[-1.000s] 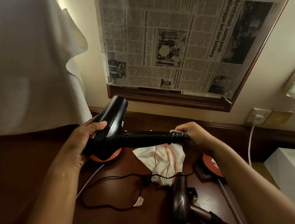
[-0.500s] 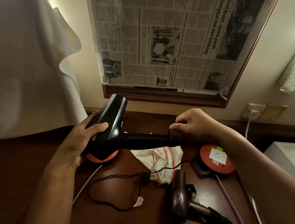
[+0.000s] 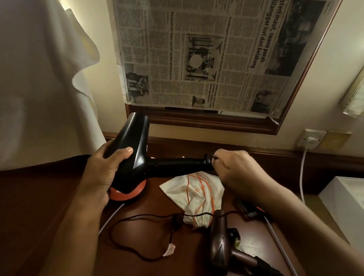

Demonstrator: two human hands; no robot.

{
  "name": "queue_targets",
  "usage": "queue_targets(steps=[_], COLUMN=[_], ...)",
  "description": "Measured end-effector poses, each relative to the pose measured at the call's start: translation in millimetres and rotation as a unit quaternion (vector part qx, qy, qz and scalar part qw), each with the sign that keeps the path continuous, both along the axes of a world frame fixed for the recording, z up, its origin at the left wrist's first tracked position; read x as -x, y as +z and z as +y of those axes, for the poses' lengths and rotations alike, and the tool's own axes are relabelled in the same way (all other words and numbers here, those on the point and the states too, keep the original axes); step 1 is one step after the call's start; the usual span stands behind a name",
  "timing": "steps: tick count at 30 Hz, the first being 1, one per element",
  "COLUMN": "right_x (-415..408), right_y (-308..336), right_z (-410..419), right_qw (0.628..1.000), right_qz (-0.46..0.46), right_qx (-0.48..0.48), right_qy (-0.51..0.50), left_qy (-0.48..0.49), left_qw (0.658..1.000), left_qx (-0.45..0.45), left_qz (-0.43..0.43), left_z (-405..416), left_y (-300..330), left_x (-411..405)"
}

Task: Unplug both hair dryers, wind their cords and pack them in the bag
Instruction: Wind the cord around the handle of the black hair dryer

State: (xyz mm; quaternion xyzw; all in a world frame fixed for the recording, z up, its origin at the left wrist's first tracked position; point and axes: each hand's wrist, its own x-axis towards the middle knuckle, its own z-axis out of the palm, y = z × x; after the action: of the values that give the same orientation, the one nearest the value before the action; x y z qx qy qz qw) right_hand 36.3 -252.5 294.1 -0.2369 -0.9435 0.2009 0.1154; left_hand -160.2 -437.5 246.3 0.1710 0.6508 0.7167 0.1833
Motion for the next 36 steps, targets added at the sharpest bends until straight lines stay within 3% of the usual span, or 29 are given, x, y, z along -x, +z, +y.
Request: queue_targets(steps=[4,9,15,17,19,22,27,29,32,36], right_x=[-5.6,-5.5,-6.9,-4.5,-3.2,-2.5,2.2,3.7,4.9,8.5], right_y=[-13.8,-39.5,-58.3,-62.6,-66.7,-77.7,-105.5,-110.0,-113.4,-114.1], right_z=[-15.9,-30.2,-35.8,-35.6,-31.7,-29.7,-36.3,-34.7,-31.0,-26.8], right_qw=[0.997,0.998,0.994,0.975,0.913,0.774,0.615,0.569,0.581,0.713], right_qz=[-0.018,-0.031,0.056,0.119,0.159,0.197,0.199,0.207,0.208,0.222], right_qx=[0.065,0.047,0.083,0.185,0.375,0.602,0.762,0.794,0.783,0.663], right_qy=[-0.027,-0.036,-0.035,-0.035,-0.034,-0.002,0.041,0.059,0.082,0.058], left_qy=[0.021,0.040,0.047,0.058,0.067,0.084,0.074,0.074,0.079,0.075], left_qw=[1.000,0.999,0.997,0.995,0.992,0.987,0.987,0.985,0.982,0.981], left_qx=[-0.012,-0.029,-0.047,-0.058,-0.069,-0.084,-0.094,-0.101,-0.103,-0.110], left_qz=[0.011,0.013,-0.033,-0.059,-0.076,-0.105,-0.112,-0.120,-0.134,-0.139], left_z=[0.8,6.5,7.1,8.3,9.4,10.7,10.9,9.6,7.3,5.7], left_y=[0.2,-0.7,-8.6,-10.5,-10.5,-8.8,-3.9,-2.9,-2.2,1.0], left_x=[-1.5,-4.9,-3.2,-2.1,-2.7,-2.4,-1.1,-1.6,-0.1,1.5])
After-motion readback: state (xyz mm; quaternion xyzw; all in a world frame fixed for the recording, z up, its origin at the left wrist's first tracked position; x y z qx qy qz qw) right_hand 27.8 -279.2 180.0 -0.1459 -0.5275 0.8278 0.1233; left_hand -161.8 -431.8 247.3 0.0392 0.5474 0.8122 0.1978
